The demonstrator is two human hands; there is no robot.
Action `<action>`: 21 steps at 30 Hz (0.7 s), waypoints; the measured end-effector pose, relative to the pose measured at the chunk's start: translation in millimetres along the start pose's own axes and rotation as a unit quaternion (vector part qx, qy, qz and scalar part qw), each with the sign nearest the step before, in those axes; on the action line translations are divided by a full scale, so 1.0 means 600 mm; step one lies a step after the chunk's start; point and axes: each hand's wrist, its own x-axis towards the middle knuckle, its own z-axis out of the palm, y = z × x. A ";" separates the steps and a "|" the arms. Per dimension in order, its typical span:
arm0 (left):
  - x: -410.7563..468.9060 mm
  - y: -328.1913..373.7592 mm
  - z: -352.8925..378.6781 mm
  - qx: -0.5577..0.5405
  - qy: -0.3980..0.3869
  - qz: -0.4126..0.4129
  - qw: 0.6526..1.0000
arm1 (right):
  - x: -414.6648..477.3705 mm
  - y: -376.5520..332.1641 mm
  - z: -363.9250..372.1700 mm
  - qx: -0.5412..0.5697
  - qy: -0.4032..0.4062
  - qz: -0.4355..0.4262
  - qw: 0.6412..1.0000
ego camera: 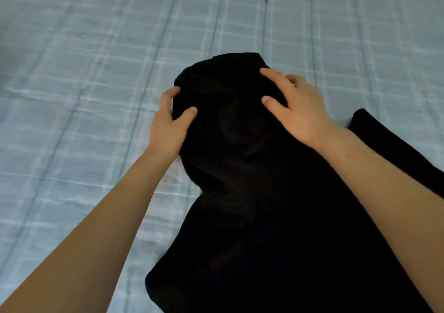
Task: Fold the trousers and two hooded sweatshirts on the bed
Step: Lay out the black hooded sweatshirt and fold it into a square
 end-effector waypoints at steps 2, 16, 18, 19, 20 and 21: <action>0.007 0.000 0.006 0.006 -0.090 0.030 0.995 | 0.050 0.002 0.006 0.055 -0.116 0.030 0.991; 0.049 -0.016 -0.042 -0.081 -0.040 0.001 0.996 | 0.126 -0.020 0.014 0.236 -0.101 0.077 0.963; 0.041 -0.005 -0.047 -0.093 -0.039 0.016 0.995 | 0.131 -0.037 0.009 0.243 -0.092 0.070 0.963; 0.033 0.006 -0.051 -0.105 -0.034 0.022 0.994 | 0.130 -0.045 0.001 0.256 -0.080 0.065 0.961; 0.025 0.016 -0.053 -0.118 -0.030 0.033 0.992 | 0.128 -0.050 -0.011 0.275 -0.065 0.059 0.957; 0.014 0.029 -0.056 -0.135 -0.030 0.042 0.990 | 0.122 -0.053 -0.025 0.298 -0.053 0.050 0.952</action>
